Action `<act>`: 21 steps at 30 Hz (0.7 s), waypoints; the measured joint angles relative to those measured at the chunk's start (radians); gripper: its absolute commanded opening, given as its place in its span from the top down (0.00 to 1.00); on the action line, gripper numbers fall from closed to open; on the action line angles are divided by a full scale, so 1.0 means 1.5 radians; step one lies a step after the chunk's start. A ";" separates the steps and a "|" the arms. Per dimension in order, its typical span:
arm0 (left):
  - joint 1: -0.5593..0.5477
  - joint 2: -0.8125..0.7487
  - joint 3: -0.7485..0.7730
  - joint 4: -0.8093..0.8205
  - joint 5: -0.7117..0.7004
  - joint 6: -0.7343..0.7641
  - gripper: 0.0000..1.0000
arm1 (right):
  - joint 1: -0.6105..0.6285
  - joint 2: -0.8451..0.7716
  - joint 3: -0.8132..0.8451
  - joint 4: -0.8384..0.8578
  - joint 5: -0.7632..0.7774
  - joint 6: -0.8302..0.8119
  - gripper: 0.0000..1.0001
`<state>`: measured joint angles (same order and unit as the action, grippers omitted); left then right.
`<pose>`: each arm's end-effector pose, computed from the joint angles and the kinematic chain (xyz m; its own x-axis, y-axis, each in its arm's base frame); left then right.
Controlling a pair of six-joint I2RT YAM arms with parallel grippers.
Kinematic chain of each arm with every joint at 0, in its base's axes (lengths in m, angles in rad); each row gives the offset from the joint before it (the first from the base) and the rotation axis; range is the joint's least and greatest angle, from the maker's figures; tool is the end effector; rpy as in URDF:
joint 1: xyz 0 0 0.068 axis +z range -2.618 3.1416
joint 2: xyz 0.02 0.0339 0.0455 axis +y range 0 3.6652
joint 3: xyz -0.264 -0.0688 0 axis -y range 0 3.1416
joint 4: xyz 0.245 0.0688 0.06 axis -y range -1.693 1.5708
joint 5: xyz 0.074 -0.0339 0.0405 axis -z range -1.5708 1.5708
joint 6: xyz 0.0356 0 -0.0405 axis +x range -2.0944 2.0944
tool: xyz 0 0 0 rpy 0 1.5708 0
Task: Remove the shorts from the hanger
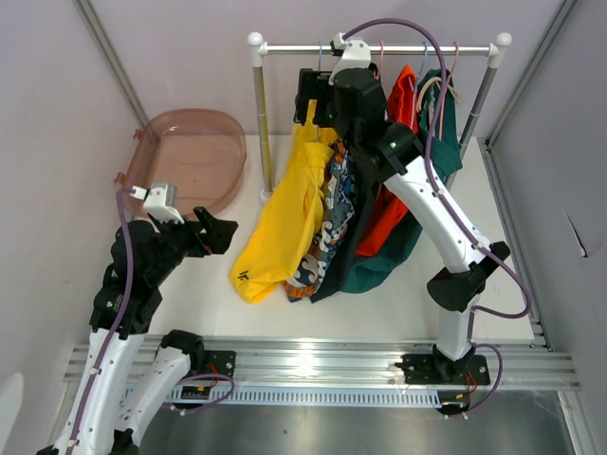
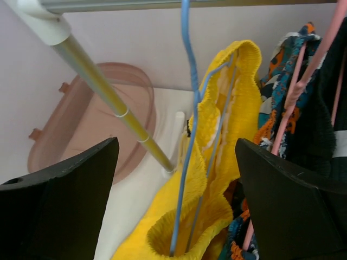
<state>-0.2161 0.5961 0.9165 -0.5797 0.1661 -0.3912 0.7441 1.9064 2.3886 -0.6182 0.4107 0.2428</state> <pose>0.1166 -0.0316 0.3678 -0.3717 -0.3034 -0.8774 0.2443 0.8798 -0.4077 0.3053 0.2617 0.5151 -0.1762 0.1374 -0.9747 -0.2963 0.9369 0.1857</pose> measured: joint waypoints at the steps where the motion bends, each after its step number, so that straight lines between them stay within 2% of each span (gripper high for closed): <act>1: -0.002 0.000 0.000 0.000 0.000 0.000 0.01 | -0.001 -0.004 -0.013 0.008 0.005 -0.004 0.08; 4: -0.005 0.006 0.000 0.000 -0.002 0.000 0.01 | -0.008 -0.019 -0.069 0.030 0.012 -0.007 0.09; 7: -0.005 0.017 0.000 0.000 -0.004 0.000 0.01 | -0.015 -0.023 -0.108 0.041 0.012 -0.005 0.13; 10: -0.006 0.021 0.000 0.000 -0.005 0.000 0.01 | -0.018 -0.025 -0.142 0.054 0.007 -0.005 0.31; 11: -0.006 0.022 0.000 0.000 -0.005 0.000 0.01 | -0.019 -0.026 -0.154 0.059 0.005 -0.004 0.44; 13: -0.006 0.021 0.000 0.001 -0.006 0.000 0.01 | -0.020 -0.027 -0.171 0.067 0.001 -0.003 0.59; 14: -0.006 0.021 0.000 0.001 -0.007 0.000 0.01 | -0.020 -0.027 -0.176 0.071 -0.002 -0.003 0.77; 17: -0.006 0.021 0.000 0.001 -0.010 0.000 0.01 | -0.021 -0.028 -0.177 0.081 -0.011 -0.001 1.00; 21: -0.006 0.021 0.000 0.001 -0.016 0.000 0.01 | -0.020 -0.030 -0.175 0.081 -0.018 -0.001 1.00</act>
<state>-0.2245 0.6281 0.9165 -0.5785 0.1421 -0.3912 0.7139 1.8622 2.1254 -0.4973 0.3832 0.2420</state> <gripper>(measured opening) 0.992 0.036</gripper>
